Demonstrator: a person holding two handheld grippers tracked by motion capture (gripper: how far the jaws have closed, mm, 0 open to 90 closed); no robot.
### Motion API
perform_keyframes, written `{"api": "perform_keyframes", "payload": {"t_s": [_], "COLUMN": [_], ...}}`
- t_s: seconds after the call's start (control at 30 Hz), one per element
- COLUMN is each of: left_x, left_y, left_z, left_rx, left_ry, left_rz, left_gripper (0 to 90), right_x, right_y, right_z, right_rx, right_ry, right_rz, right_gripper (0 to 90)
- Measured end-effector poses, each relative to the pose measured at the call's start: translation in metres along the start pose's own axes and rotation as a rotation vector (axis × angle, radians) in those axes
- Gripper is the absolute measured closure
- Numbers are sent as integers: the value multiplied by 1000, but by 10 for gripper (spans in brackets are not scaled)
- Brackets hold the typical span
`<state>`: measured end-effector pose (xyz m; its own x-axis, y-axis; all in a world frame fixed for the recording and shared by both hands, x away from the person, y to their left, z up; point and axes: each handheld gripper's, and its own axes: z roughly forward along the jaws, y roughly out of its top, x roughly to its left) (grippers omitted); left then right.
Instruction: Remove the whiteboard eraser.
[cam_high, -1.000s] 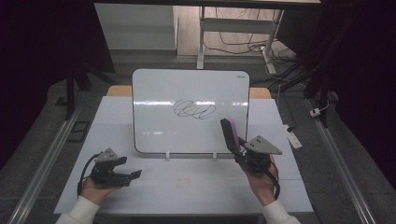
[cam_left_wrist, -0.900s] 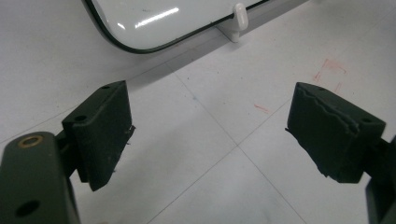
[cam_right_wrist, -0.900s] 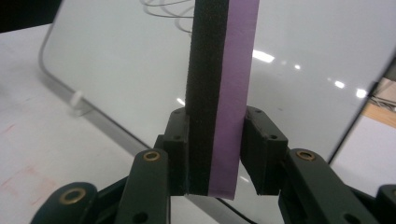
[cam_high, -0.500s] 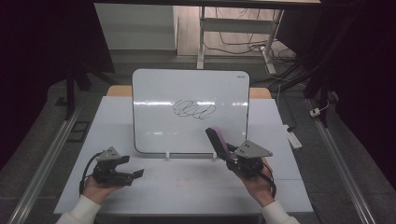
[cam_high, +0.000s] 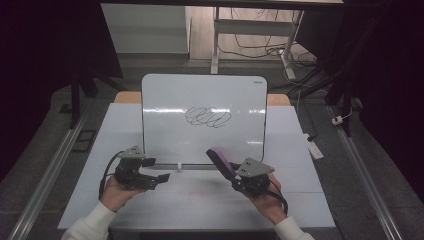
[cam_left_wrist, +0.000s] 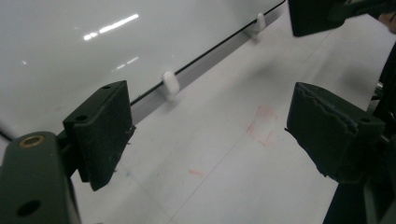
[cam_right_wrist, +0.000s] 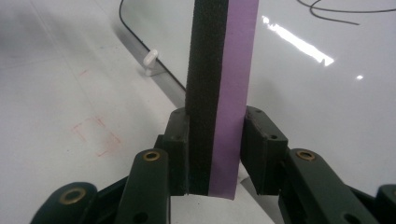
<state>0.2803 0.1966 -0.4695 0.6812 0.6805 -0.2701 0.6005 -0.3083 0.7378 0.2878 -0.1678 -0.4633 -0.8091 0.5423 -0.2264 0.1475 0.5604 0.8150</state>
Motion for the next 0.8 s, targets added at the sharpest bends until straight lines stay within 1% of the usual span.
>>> {"api": "perform_keyframes", "payload": {"t_s": [0.07, 0.1, 0.17, 0.2, 0.27, 0.33, 0.37, 0.4, 0.53, 0.57, 0.6, 0.63, 0.8], "left_x": [-1, -3, -3, -6, -6, -9, -11, -11, -17, -18, -19, -21, -24], "left_y": [7, 13, 17, 23, 26, 31, 37, 37, 46, 49, 51, 55, 62], "left_z": [3, 7, 8, 12, 13, 16, 18, 18, 23, 25, 26, 29, 36], "left_rx": [8, 19, 23, 36, 41, 40, 40, 40, 38, 41, 41, 45, 54], "left_ry": [-9, -15, -19, -23, -29, -47, -65, -65, -105, -115, -124, -139, -156], "left_rz": [-1, -4, -1, 3, 10, 17, 27, 27, 42, 45, 48, 54, 63], "left_gripper": [148, 144, 144, 145, 148, 151, 155, 156, 166, 166, 167, 166, 166], "right_x": [1, 2, 3, 4, 7, 8, 11, 12, 17, 17, 19, 20, 24], "right_y": [0, 0, 0, 1, 1, 1, 1, 1, 1, 1, 1, 1, 2], "right_z": [1, 2, 3, 4, 5, 6, 7, 9, 12, 12, 14, 15, 17], "right_rx": [0, -1, -2, 1, 2, 3, 6, 7, 16, 16, 17, 17, 18], "right_ry": [4, 6, 12, 15, 20, 22, 27, 30, 36, 36, 35, 36, 38], "right_rz": [-7, -7, -13, -16, -27, -33, -42, -45, -70, -70, -87, -93, -110], "right_gripper": [643, 643, 643, 643, 643, 643, 643, 643, 643, 643, 643, 643, 643]}}
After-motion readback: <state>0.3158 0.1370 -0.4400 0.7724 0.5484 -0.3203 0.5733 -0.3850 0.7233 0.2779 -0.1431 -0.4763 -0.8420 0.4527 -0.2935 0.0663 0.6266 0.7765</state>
